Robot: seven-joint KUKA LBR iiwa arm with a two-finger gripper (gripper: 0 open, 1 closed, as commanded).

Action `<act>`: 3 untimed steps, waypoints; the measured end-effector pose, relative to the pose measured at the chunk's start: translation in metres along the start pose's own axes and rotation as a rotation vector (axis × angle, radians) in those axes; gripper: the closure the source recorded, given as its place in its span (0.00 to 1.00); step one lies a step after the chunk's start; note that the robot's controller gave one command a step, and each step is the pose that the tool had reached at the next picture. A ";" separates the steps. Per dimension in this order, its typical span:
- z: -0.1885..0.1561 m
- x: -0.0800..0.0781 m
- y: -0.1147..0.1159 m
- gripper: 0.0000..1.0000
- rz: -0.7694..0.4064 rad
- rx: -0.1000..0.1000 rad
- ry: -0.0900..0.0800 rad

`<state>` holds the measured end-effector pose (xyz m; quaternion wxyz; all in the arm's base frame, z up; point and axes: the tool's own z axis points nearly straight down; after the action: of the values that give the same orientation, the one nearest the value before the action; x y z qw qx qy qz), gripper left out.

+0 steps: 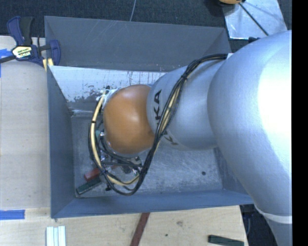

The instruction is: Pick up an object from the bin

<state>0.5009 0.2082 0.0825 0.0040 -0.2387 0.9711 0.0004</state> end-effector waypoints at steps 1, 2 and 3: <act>-0.010 0.001 0.001 1.00 -0.001 -0.001 0.006; -0.023 0.001 0.001 1.00 0.000 -0.001 0.006; -0.035 0.001 0.001 1.00 0.000 -0.002 0.009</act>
Offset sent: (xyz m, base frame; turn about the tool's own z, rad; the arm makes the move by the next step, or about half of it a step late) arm 0.0000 0.0000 0.0251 0.0000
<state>0.4993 0.2083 0.1173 -0.0006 -0.2386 0.9711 0.0001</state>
